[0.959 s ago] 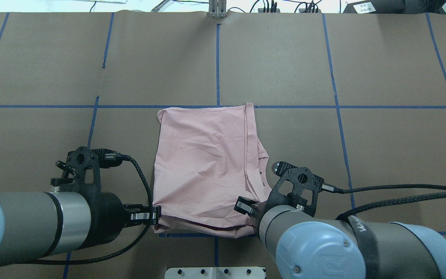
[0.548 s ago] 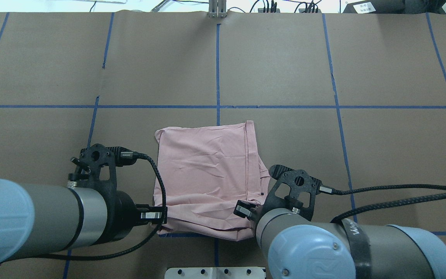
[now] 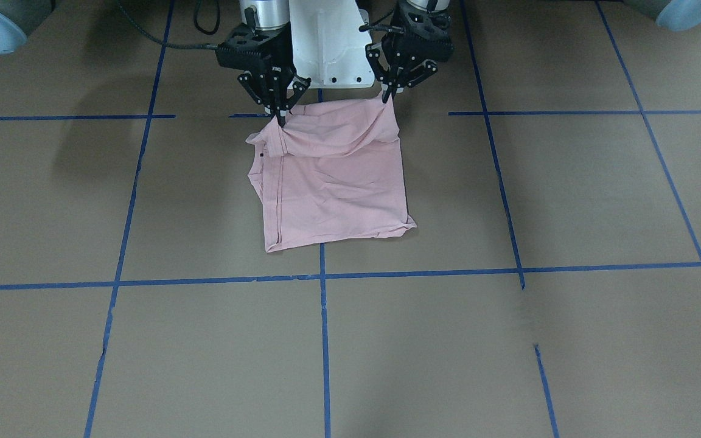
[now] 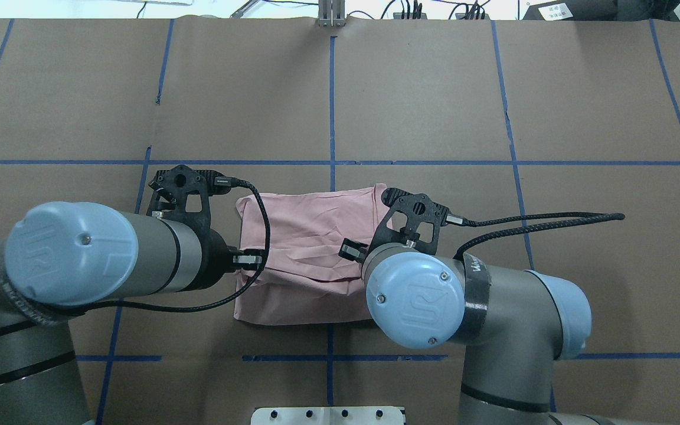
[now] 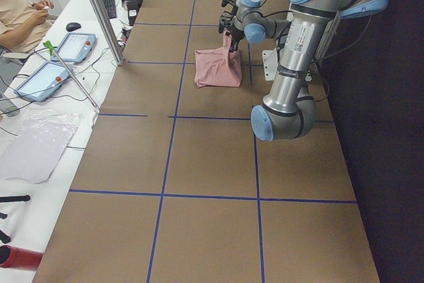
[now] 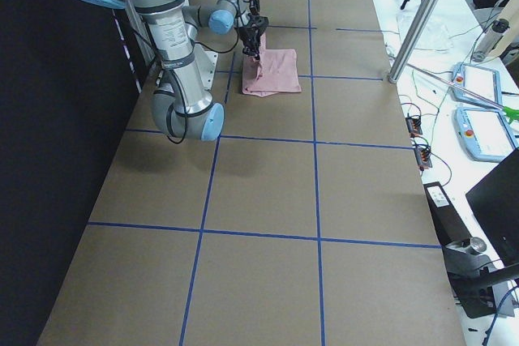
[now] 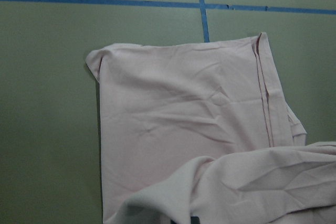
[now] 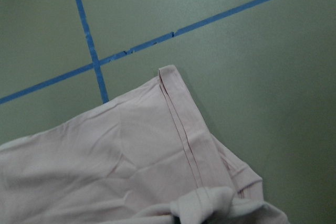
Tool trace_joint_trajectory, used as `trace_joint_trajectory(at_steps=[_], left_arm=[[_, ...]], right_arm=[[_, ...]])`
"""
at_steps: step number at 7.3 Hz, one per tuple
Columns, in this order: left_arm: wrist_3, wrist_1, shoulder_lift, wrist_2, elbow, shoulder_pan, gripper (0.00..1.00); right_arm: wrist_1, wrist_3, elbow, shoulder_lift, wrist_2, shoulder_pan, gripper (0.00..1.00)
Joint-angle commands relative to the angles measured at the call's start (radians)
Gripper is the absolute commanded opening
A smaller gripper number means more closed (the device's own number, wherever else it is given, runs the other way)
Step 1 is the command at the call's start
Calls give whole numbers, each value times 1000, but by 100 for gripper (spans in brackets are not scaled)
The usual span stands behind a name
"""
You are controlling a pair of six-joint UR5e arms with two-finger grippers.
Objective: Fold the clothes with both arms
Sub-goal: 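Fold the held edge with both grippers toward the far edge and release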
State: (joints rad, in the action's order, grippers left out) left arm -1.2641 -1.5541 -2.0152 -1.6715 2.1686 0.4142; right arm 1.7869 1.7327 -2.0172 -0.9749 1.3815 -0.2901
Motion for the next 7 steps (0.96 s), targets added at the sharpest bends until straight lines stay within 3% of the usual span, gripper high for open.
trace_joint_trajectory(at_steps=[1, 2, 3, 4, 5, 6, 7], left_arm=[[14, -75, -35, -1, -138, 69, 0], [100, -134, -83, -5, -259, 136, 0], [179, -234, -124, -8, -432, 206, 99], [224, -365, -141, -13, -545, 272, 100], [311, -369, -143, -93, -553, 334, 100], [383, -365, -140, -168, -552, 380, 100], [396, -365, -135, -169, -549, 385, 100]], right_arm=[[-92, -50, 166, 60, 22, -75, 0], [-96, -124, 299, 138, 84, -137, 0], [-210, -260, 484, 210, 137, -212, 99], [-359, -354, 631, 237, 183, -292, 100], [-376, -455, 656, 251, 300, -369, 100], [-373, -511, 658, 248, 353, -409, 100], [-373, -554, 657, 246, 364, -415, 100]])
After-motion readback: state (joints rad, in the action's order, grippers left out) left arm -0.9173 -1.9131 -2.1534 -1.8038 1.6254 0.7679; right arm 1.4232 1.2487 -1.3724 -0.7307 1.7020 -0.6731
